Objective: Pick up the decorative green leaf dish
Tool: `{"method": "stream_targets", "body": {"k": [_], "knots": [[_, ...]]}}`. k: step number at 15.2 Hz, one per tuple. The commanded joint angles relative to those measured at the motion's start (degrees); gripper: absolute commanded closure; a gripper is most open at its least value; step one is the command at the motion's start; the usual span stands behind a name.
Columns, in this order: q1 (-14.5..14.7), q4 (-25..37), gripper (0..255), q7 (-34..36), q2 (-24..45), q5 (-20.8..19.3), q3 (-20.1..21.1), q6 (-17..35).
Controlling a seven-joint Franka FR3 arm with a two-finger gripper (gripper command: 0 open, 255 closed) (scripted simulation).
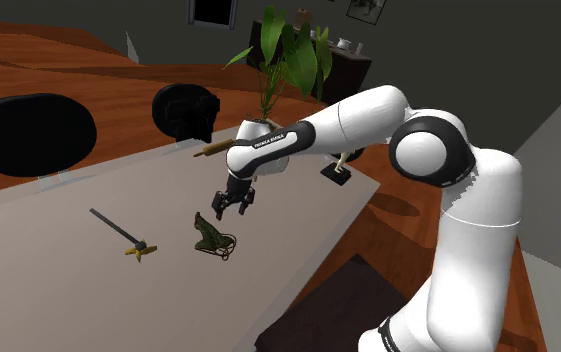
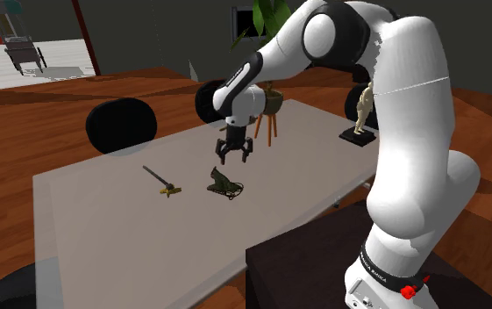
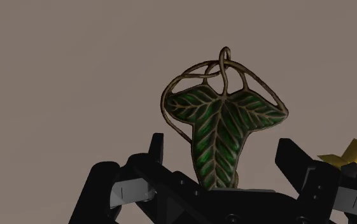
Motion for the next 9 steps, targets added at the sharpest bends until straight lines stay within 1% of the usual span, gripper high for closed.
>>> {"method": "stream_targets", "body": {"k": [1, 6, 7, 9], "knots": [[0.2, 4.7, 0, 0.4, 4.9, 0.4, 0.3, 0.2], [1.0, 17.7, 0, 2.1, 16.6, 1.0, 0.8, -0.8], [1.1, 19.3, 0, 2.3, 17.9, 1.0, 0.9, -1.1], [1.1, 19.7, 0, 2.0, 19.1, 1.0, 0.9, -0.3]]}}
